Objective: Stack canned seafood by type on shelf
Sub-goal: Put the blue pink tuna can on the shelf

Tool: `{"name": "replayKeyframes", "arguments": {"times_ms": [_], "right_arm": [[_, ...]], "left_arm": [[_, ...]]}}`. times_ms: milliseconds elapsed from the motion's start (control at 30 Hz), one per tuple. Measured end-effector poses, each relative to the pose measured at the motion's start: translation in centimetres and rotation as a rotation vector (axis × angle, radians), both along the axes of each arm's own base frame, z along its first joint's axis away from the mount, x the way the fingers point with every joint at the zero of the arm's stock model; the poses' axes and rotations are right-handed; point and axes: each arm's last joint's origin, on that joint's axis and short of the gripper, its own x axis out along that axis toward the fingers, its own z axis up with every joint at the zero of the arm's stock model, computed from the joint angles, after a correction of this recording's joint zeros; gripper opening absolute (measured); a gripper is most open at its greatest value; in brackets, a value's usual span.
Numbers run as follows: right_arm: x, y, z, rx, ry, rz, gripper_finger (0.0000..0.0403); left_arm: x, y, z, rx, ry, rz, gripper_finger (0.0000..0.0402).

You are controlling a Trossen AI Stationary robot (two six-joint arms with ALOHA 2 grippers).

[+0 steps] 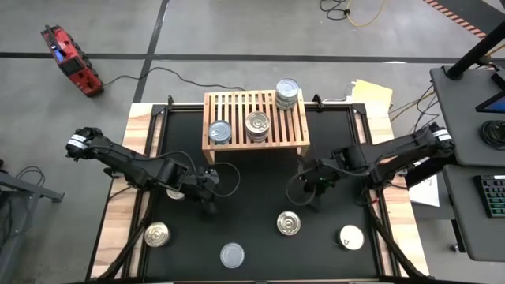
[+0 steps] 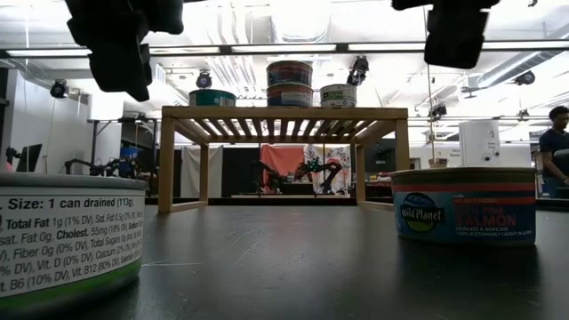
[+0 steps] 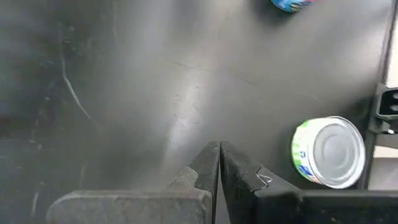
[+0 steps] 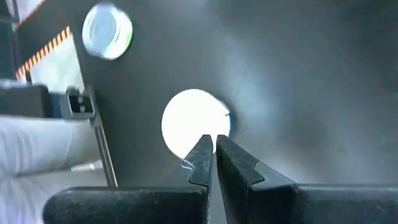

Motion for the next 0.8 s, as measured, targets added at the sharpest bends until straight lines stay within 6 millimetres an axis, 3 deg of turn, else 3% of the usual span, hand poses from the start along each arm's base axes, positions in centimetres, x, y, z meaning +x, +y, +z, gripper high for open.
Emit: {"name": "replayKeyframes", "arguments": {"times_ms": [267, 533, 800], "right_arm": [[0.1, 2.4, -2.8, -0.002, -0.133, 0.133, 0.0013], [-0.2, 2.5, -6.4, 0.008, -0.22, 0.182, 0.0013], [-0.4, 4.0, -8.3, 0.079, -0.235, 0.218, 0.0013]], "left_arm": [[0.5, -0.1, 0.1, 0.002, -0.066, 0.015, 0.0], [1.3, -0.3, 0.5, 0.009, -0.189, -0.007, 0.0], [2.4, -0.6, 0.7, 0.037, -0.278, -0.037, 0.0]]}}
